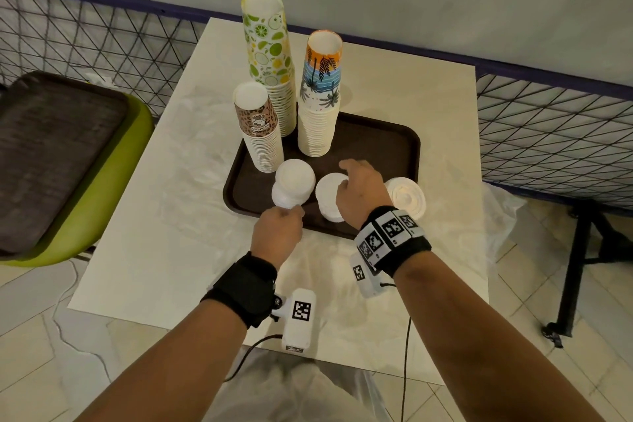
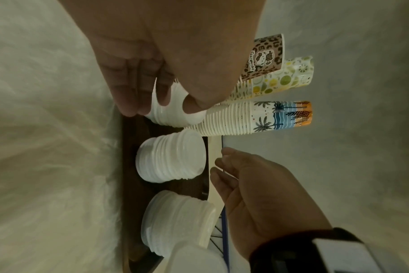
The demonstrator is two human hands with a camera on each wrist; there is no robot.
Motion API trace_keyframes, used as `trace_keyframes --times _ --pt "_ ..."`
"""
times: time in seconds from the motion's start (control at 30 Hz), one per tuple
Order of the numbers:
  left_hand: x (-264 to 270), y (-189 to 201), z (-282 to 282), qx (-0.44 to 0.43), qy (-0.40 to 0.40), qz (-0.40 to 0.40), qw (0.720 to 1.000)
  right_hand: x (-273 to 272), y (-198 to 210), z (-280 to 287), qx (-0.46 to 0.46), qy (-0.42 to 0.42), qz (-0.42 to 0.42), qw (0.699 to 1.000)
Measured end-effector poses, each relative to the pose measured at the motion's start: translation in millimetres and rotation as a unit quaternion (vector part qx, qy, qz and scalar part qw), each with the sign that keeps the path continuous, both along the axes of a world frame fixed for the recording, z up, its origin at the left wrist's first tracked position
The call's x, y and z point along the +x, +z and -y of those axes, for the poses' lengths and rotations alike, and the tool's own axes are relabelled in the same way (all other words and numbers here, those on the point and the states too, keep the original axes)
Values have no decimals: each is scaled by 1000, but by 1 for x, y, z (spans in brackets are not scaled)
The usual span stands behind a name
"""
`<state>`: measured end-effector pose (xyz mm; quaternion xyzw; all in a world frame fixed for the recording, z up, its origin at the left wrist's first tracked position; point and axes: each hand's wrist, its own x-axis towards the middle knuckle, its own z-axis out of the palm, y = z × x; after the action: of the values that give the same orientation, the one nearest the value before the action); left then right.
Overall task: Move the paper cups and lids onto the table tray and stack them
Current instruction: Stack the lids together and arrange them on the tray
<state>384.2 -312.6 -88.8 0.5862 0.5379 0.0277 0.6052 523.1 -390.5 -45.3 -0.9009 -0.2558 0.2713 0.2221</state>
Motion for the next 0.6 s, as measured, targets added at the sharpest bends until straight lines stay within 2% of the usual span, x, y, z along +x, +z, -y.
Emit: trace_keyframes --times 0.13,0.27,0.33,0.4,0.47,0.6 --pt "-6 8 -3 28 10 15 999 4 -3 9 30 -11 75 997" --pt "2 7 10 -11 -32 39 999 24 -15 46 44 -135 192 971" --pt "13 6 17 -56 -48 32 997 37 -26 68 22 -198 158 967" --pt "24 4 22 -92 -32 25 995 47 -36 82 2 -221 62 973" --pt "33 0 24 -106 -5 21 994 50 -45 87 -10 -193 1 981" --pt "43 -5 28 -107 1 18 994 44 -56 84 -14 -148 -2 989"
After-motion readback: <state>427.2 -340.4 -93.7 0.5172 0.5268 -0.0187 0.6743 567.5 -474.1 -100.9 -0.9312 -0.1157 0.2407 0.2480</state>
